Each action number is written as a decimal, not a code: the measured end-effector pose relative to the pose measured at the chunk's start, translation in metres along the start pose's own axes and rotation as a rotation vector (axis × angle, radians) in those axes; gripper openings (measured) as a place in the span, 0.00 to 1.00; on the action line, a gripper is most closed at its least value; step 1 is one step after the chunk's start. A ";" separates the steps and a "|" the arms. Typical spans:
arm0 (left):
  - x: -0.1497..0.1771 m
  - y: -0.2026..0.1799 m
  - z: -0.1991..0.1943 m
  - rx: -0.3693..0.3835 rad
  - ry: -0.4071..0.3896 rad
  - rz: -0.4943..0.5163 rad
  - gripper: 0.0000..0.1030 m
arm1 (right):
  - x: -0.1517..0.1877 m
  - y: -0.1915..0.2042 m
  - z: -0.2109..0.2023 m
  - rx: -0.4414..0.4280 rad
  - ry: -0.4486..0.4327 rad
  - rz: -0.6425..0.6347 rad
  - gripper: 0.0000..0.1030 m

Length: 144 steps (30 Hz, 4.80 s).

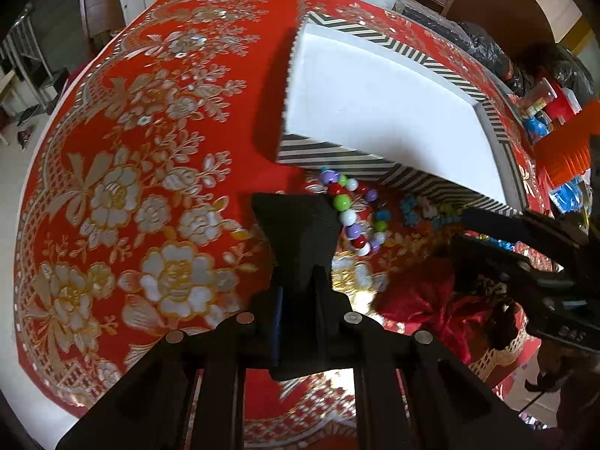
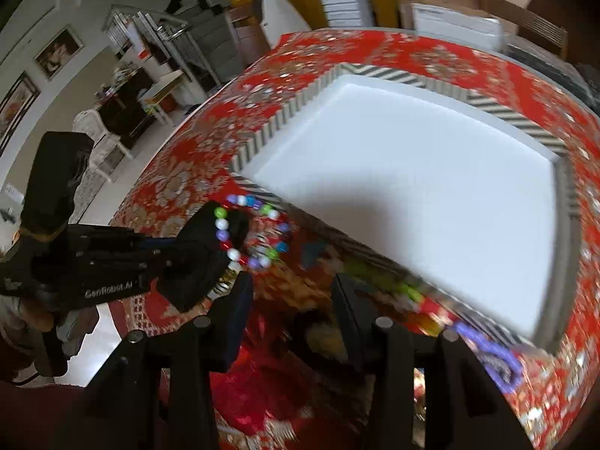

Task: Organize jewelry
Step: 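Grasp the black pouch with the left tool while the right tool grasps the multicolor bead bracelet, then lower the bracelet into the tray with the right tool while the left tool sets the pouch inside, then grasp the red satin bow from the pile with the left tool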

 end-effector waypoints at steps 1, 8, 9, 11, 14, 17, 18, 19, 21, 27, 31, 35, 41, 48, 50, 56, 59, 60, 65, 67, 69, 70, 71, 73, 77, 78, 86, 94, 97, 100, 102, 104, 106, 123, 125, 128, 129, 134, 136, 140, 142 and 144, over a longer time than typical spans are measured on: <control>0.001 0.004 -0.002 -0.008 -0.004 -0.005 0.01 | -0.001 0.002 0.006 0.001 0.010 -0.006 0.44; 0.004 0.041 -0.021 -0.058 -0.040 -0.078 0.01 | -0.011 0.014 0.039 0.007 0.048 -0.015 0.44; 0.003 0.042 -0.021 -0.059 -0.044 -0.090 0.01 | -0.013 0.018 0.042 0.020 0.041 -0.039 0.41; 0.003 0.046 -0.022 -0.062 -0.051 -0.105 0.01 | -0.015 0.022 0.051 0.036 0.064 -0.068 0.37; 0.005 0.049 -0.025 -0.073 -0.062 -0.114 0.01 | -0.018 0.026 0.053 0.061 0.063 -0.107 0.37; 0.005 0.049 -0.025 -0.066 -0.068 -0.131 0.01 | -0.019 0.022 0.060 0.106 0.084 -0.122 0.33; 0.005 0.048 -0.026 -0.069 -0.071 -0.131 0.01 | -0.018 0.021 0.062 0.107 0.090 -0.120 0.22; 0.004 0.047 -0.026 -0.070 -0.074 -0.130 0.01 | -0.017 0.018 0.063 0.111 0.094 -0.118 0.18; 0.003 0.044 -0.029 -0.067 -0.083 -0.127 0.01 | -0.017 0.015 0.062 0.095 0.078 -0.105 0.09; -0.005 0.035 -0.039 -0.060 -0.115 -0.114 0.01 | -0.029 0.021 0.022 0.004 -0.012 -0.044 0.08; -0.019 0.024 -0.048 -0.048 -0.150 -0.098 0.01 | -0.040 0.023 -0.020 0.008 -0.085 -0.055 0.08; -0.041 0.002 -0.059 -0.024 -0.195 -0.053 0.01 | -0.051 0.010 -0.063 0.046 -0.160 -0.052 0.08; -0.078 -0.037 -0.059 0.016 -0.237 0.046 0.01 | -0.058 -0.039 -0.103 0.147 -0.224 0.033 0.08; -0.109 -0.064 -0.022 0.042 -0.193 0.099 0.01 | -0.043 -0.093 -0.097 0.221 -0.205 0.165 0.08; -0.114 -0.067 -0.010 0.032 -0.179 0.115 0.01 | -0.039 -0.103 -0.089 0.218 -0.194 0.204 0.08; -0.126 -0.065 0.024 0.000 -0.131 0.131 0.01 | -0.027 -0.125 -0.073 0.220 -0.167 0.283 0.08; -0.129 -0.059 0.038 -0.015 -0.106 0.126 0.01 | -0.019 -0.147 -0.065 0.262 -0.132 0.327 0.08; -0.129 -0.057 0.042 -0.027 -0.101 0.129 0.01 | -0.015 -0.155 -0.062 0.275 -0.118 0.342 0.08; -0.129 -0.050 0.057 -0.054 -0.074 0.126 0.02 | 0.001 -0.175 -0.051 0.352 -0.052 0.350 0.09; -0.128 -0.049 0.061 -0.064 -0.074 0.127 0.02 | 0.005 -0.177 -0.046 0.358 -0.037 0.344 0.09; -0.128 -0.048 0.063 -0.066 -0.074 0.127 0.04 | 0.007 -0.179 -0.042 0.373 -0.025 0.330 0.09; -0.129 -0.048 0.063 -0.068 -0.074 0.125 0.07 | 0.007 -0.180 -0.041 0.378 -0.022 0.324 0.09; -0.130 -0.048 0.064 -0.070 -0.075 0.123 0.07 | 0.007 -0.181 -0.039 0.384 -0.018 0.318 0.09; -0.131 -0.049 0.064 -0.062 -0.075 0.123 0.09 | 0.008 -0.182 -0.038 0.394 -0.014 0.316 0.09; -0.135 -0.053 0.065 -0.055 -0.086 0.132 0.13 | 0.007 -0.187 -0.035 0.410 -0.008 0.313 0.09; -0.136 -0.055 0.064 -0.050 -0.089 0.135 0.14 | 0.008 -0.187 -0.033 0.414 -0.001 0.309 0.09; -0.138 -0.059 0.052 -0.055 -0.120 0.145 0.18 | 0.002 -0.178 -0.044 0.372 -0.040 0.330 0.41; -0.136 -0.066 0.029 -0.036 -0.165 0.144 0.18 | -0.005 -0.163 -0.072 0.362 -0.108 0.321 0.47; -0.133 -0.068 0.021 0.007 -0.170 0.127 0.18 | -0.003 -0.158 -0.082 0.363 -0.121 0.316 0.48; -0.129 -0.067 0.011 0.025 -0.183 0.114 0.19 | 0.001 -0.155 -0.094 0.371 -0.134 0.314 0.49; -0.126 -0.065 0.005 0.028 -0.189 0.104 0.20 | 0.004 -0.154 -0.102 0.373 -0.146 0.316 0.50; -0.123 -0.063 0.001 0.027 -0.190 0.098 0.20 | 0.008 -0.153 -0.109 0.374 -0.155 0.318 0.51; -0.118 -0.062 -0.004 0.021 -0.194 0.097 0.20 | 0.014 -0.151 -0.116 0.375 -0.163 0.319 0.51; -0.073 -0.079 -0.034 -0.021 -0.228 0.126 0.20 | 0.058 -0.140 -0.140 0.378 -0.147 0.304 0.52; -0.069 -0.081 -0.035 -0.016 -0.226 0.129 0.20 | 0.062 -0.138 -0.141 0.375 -0.146 0.302 0.52; -0.064 -0.084 -0.038 -0.006 -0.226 0.126 0.20 | 0.068 -0.137 -0.143 0.374 -0.140 0.296 0.52; -0.062 -0.084 -0.038 -0.002 -0.225 0.123 0.20 | 0.070 -0.137 -0.144 0.375 -0.138 0.296 0.52; -0.052 -0.085 -0.041 0.026 -0.210 0.106 0.20 | 0.080 -0.137 -0.146 0.371 -0.128 0.300 0.52; -0.047 -0.086 -0.040 0.045 -0.194 0.099 0.20 | 0.085 -0.137 -0.145 0.368 -0.121 0.301 0.52; -0.030 -0.091 -0.038 0.094 -0.149 0.103 0.20 | 0.094 -0.137 -0.141 0.353 -0.107 0.303 0.52; -0.020 -0.093 -0.036 0.127 -0.117 0.095 0.20 | 0.099 -0.139 -0.140 0.349 -0.102 0.304 0.52; -0.010 -0.094 -0.032 0.137 -0.086 0.090 0.20 | 0.103 -0.144 -0.138 0.351 -0.097 0.315 0.52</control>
Point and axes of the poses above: each gripper's, at about its wrist camera, not at the fingertips, and z roughly the way its jaws point, y to its left, x to its underside, the point moved 8 cm from there along z, roughly the way its jaws point, and after that the axes turned 4 degrees about -y, right-handed, at the moved point
